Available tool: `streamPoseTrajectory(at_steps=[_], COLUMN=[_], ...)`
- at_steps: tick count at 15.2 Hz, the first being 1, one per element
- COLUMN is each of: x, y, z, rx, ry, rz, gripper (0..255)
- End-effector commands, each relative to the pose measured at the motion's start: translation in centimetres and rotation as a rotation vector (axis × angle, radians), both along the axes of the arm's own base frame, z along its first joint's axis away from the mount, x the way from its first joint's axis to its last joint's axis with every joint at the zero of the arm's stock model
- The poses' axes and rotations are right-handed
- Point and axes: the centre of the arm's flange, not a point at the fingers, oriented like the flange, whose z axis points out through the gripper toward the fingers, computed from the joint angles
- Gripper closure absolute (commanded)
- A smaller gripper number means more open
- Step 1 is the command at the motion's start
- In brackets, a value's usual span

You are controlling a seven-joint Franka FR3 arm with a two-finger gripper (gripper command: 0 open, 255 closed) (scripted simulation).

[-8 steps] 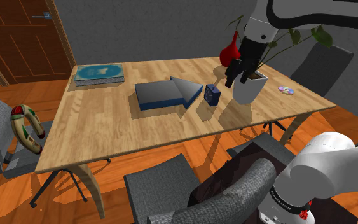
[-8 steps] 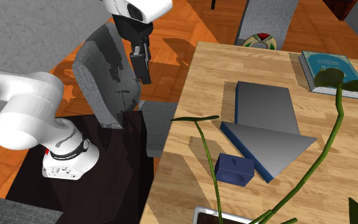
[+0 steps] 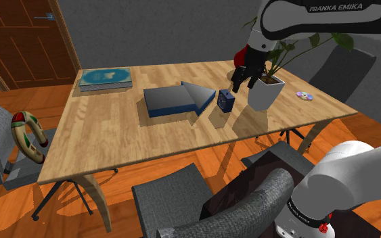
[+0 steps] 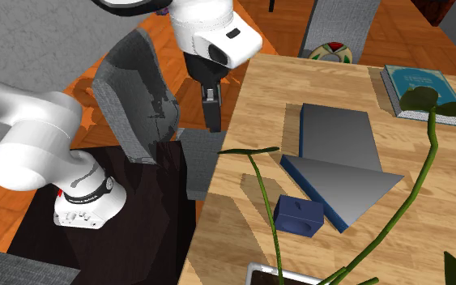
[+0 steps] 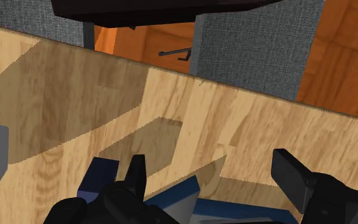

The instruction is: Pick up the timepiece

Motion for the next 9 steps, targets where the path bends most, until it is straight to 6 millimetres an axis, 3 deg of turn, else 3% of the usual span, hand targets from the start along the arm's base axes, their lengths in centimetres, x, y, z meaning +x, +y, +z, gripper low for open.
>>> streamPoseTrajectory(at_steps=[1,9], x=[2.1,9.5], y=[-1.2,-6.4], z=[-1.6,-7.0], rx=[-0.008,-0.037], ry=[0.005,0.03], rz=[-0.01,-0.049], gripper=[0,0])
